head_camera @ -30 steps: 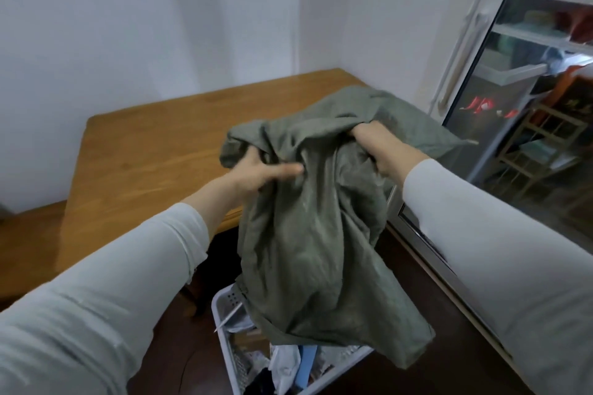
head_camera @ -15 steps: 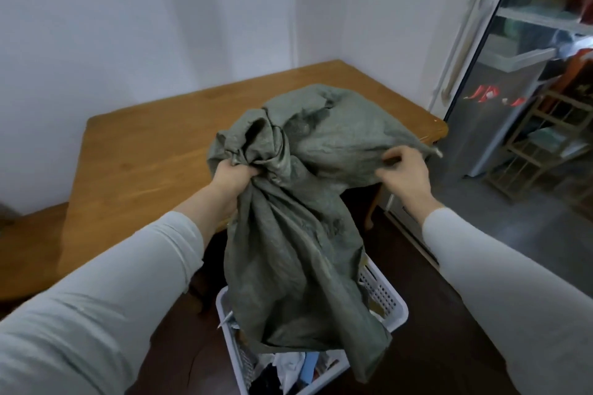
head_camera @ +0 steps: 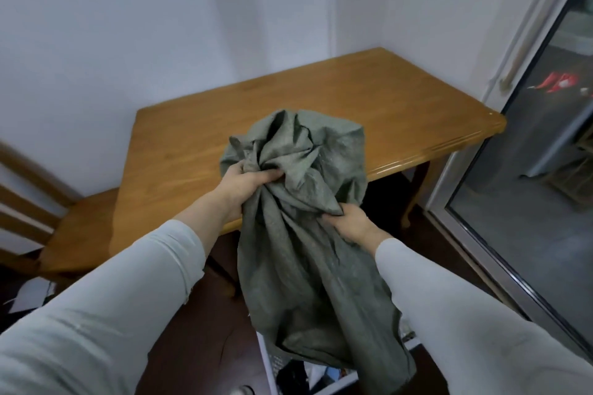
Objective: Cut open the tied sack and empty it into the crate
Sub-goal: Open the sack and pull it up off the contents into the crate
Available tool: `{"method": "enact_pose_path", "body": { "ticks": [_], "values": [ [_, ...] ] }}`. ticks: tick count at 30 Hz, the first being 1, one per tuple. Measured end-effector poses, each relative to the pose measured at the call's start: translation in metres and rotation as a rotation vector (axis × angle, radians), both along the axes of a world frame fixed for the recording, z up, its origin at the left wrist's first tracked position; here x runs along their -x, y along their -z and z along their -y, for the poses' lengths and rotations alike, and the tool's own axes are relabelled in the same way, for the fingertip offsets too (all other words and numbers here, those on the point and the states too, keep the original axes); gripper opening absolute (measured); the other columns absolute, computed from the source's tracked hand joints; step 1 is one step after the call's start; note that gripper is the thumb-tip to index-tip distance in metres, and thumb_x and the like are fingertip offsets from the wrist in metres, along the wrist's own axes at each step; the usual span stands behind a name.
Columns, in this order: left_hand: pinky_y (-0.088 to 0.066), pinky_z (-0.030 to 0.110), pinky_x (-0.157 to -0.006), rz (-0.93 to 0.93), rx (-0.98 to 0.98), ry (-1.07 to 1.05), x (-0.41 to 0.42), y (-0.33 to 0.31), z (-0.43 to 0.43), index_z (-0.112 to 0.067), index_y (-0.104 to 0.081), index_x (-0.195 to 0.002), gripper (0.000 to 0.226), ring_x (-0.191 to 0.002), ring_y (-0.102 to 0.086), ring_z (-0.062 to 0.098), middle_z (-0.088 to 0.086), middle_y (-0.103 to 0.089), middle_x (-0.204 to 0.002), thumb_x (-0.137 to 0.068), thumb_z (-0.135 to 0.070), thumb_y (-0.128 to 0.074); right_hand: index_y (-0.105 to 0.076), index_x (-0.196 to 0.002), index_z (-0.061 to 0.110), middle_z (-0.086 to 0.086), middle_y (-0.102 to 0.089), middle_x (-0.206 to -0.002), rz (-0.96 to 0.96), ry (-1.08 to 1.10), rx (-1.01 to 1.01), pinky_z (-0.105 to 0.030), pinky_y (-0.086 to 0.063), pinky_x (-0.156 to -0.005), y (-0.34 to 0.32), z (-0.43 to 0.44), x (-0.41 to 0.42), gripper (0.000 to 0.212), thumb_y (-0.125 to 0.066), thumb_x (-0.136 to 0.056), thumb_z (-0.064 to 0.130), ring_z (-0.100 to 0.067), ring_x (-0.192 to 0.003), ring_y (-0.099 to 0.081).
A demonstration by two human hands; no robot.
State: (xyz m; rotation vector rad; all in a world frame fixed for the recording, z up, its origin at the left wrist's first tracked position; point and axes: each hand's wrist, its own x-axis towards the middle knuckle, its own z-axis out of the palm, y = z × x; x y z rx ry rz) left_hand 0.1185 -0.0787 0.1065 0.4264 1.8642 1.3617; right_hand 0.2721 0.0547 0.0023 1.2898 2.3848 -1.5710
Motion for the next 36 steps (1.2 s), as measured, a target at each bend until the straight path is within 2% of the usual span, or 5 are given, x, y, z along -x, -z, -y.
{"method": "enact_pose_path", "body": {
  "ticks": [5,10,18,24,36],
  "values": [
    [-0.018,0.050,-0.119,-0.308,0.425,0.325,-0.002,0.024,-0.006,-0.030,0.034,-0.143,0.177,-0.149,-0.004,0.026,-0.001,0.011,-0.161,-0.018,-0.068,-0.086,-0.059,-0.121,0.004,-0.017,-0.063,-0.120,-0.193,0.121,0.070,-0.037,-0.045,-0.096,-0.041,-0.004,0.016,0.035,-0.055,-0.090,0.020,-0.033,-0.114,-0.057],
    [-0.041,0.036,-0.107,-0.470,0.062,0.304,-0.034,0.040,-0.027,-0.017,-0.047,-0.136,0.094,-0.129,-0.047,0.018,0.000,-0.052,-0.137,-0.055,-0.035,-0.091,-0.061,-0.120,0.005,-0.013,-0.068,-0.113,-0.358,0.102,0.435,-0.046,-0.050,-0.096,-0.072,0.002,0.023,0.035,-0.059,-0.086,0.013,-0.030,-0.105,-0.064],
    [-0.045,0.031,-0.085,-0.258,0.004,0.086,-0.039,0.019,-0.038,-0.010,-0.058,-0.123,0.054,-0.100,-0.057,0.020,0.002,-0.062,-0.115,-0.074,-0.007,-0.079,-0.062,-0.082,0.008,-0.010,-0.061,-0.081,-0.427,0.351,0.227,-0.026,-0.050,-0.064,-0.054,-0.040,-0.031,0.027,-0.044,-0.082,-0.013,-0.017,-0.065,-0.062],
    [-0.048,0.039,-0.081,-0.037,-0.037,-0.022,-0.025,-0.007,-0.040,-0.012,-0.060,-0.120,0.055,-0.088,-0.061,0.021,0.001,-0.067,-0.106,-0.070,-0.003,-0.080,0.010,-0.151,0.018,-0.003,-0.006,-0.158,-0.046,-0.106,0.144,-0.037,-0.023,-0.117,-0.021,-0.031,-0.054,0.124,-0.078,-0.067,-0.004,-0.025,-0.147,-0.009],
    [-0.052,0.039,-0.084,-0.054,-0.214,-0.124,-0.016,-0.035,-0.037,-0.012,-0.061,-0.120,0.061,-0.093,-0.064,0.021,0.001,-0.068,-0.109,-0.065,-0.011,-0.086,-0.064,-0.116,0.000,-0.018,-0.065,-0.118,-0.077,0.148,-0.236,-0.033,-0.043,-0.096,-0.060,-0.048,-0.053,0.031,-0.061,-0.090,0.016,-0.032,-0.114,-0.057]
  ]
}}
